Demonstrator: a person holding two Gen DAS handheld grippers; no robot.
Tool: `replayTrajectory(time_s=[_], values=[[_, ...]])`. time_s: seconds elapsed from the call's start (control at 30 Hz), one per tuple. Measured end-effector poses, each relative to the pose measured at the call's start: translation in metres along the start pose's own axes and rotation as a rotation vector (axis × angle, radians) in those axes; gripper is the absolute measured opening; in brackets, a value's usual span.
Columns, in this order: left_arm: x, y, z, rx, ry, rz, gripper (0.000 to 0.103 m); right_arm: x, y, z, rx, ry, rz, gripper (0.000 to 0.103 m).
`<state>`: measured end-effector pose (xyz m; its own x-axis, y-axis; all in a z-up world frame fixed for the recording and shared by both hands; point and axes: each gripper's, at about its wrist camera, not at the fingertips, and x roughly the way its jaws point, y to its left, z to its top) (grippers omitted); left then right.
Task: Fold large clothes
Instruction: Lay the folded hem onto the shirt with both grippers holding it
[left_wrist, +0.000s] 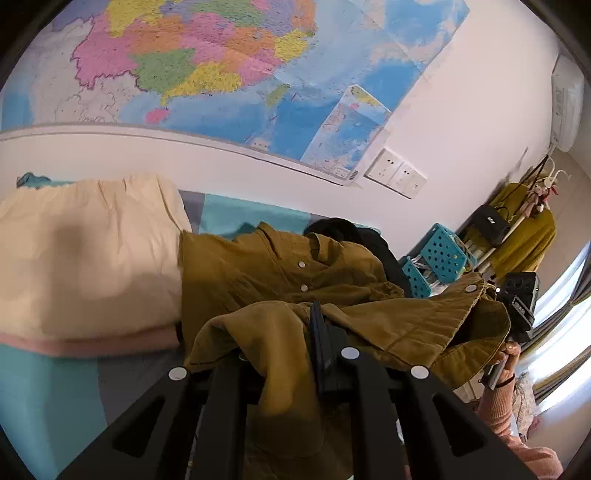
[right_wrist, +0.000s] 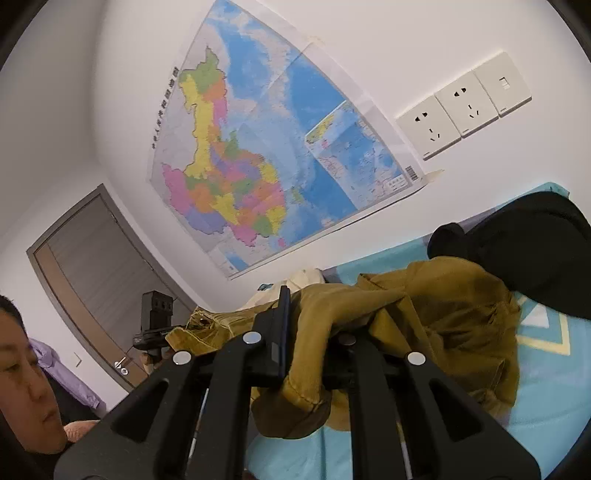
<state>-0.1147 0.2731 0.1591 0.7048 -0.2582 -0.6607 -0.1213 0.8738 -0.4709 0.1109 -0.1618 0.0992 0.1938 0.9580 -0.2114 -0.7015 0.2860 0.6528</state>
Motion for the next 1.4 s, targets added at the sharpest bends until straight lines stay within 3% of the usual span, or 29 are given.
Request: replayTrajectory(time_s=[0.63, 1.23, 1.3, 1.4], values=[[0.073, 0.038, 0.055, -0.075, 0.099, 0.065, 0.012, 0.061, -0.067, 0.038, 0.110, 0.053, -0.083, 0.010], [0.169, 0.091, 0.073, -0.218, 0.304, 0.160, 0.015, 0.128, -0.149, 0.036, 0.299, 0.182, -0.244, 0.012], [0.177, 0.096, 0.072, -0.233, 0.318, 0.164, 0.015, 0.132, -0.154, 0.035, 0.318, 0.186, -0.254, 0.016], [0.187, 0.103, 0.073, -0.262, 0.341, 0.155, 0.017, 0.132, -0.157, 0.032, 0.360, 0.185, -0.256, 0.047]])
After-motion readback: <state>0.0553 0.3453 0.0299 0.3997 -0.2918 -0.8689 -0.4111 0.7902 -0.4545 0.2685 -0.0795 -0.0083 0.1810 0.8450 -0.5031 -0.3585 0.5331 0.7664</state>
